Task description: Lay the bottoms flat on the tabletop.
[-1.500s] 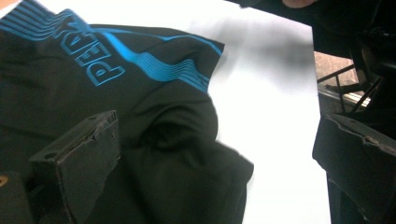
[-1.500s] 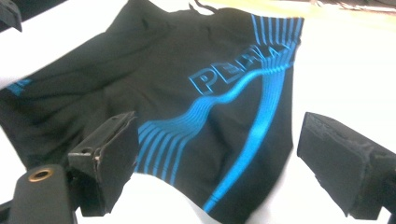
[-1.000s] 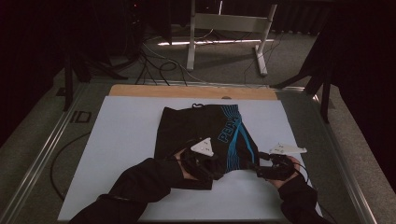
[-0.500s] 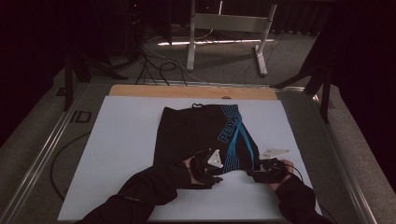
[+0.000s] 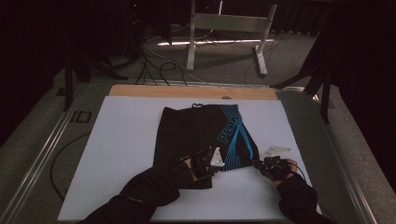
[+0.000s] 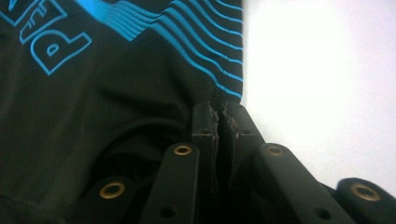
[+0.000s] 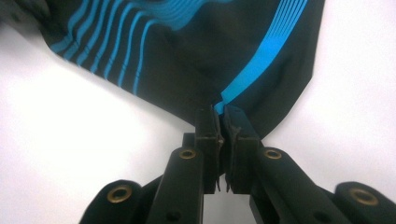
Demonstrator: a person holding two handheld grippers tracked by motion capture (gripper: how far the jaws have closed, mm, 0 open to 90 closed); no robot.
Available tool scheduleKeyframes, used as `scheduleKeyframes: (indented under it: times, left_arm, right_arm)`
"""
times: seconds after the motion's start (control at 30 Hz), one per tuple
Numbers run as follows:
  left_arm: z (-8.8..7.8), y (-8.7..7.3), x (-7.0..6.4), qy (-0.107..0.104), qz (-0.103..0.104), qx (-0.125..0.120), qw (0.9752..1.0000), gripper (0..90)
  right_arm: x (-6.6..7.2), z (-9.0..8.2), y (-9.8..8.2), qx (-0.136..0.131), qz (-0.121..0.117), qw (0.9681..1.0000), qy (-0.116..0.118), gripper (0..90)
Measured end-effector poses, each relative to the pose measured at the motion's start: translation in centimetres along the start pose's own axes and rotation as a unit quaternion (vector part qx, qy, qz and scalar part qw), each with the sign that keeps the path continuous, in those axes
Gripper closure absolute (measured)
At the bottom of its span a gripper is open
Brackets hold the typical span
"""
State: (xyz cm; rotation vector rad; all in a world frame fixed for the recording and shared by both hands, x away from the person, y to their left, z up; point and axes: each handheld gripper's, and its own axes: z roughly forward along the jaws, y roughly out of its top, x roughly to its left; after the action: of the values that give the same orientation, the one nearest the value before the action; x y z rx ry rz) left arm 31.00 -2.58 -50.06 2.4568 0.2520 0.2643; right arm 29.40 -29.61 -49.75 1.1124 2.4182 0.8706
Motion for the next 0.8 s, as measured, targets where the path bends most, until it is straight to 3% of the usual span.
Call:
scheduleKeyframes:
  times: [0.27, 0.43, 0.57, 0.73, 0.8]
  left_arm:
    - [-3.9, 2.0, 0.6, -0.018, -0.020, -0.061, 0.9978, 86.3]
    - [-6.1, 2.7, 1.1, -0.021, -0.030, -0.075, 0.9965, 86.1]
    - [-6.0, 2.0, 1.1, -0.034, -0.032, -0.060, 0.9971, 85.8]
    - [-4.4, 0.6, 0.4, -0.058, -0.029, -0.031, 0.9974, 85.7]
    - [-3.3, -0.2, -0.1, -0.070, -0.031, -0.017, 0.9969, 85.3]
  right_arm:
    - [-0.1, -3.7, 1.6, -0.071, 0.024, 0.9971, 0.011, 86.2]
    - [0.0, -5.2, 2.2, -0.099, 0.032, 0.9942, 0.026, 86.2]
    - [0.0, -4.9, 1.8, -0.072, 0.034, 0.9961, 0.038, 86.0]
    - [0.1, -4.2, 1.2, -0.042, 0.030, 0.9968, 0.061, 86.0]
    - [0.3, -3.5, 0.6, -0.014, 0.025, 0.9972, 0.069, 85.8]
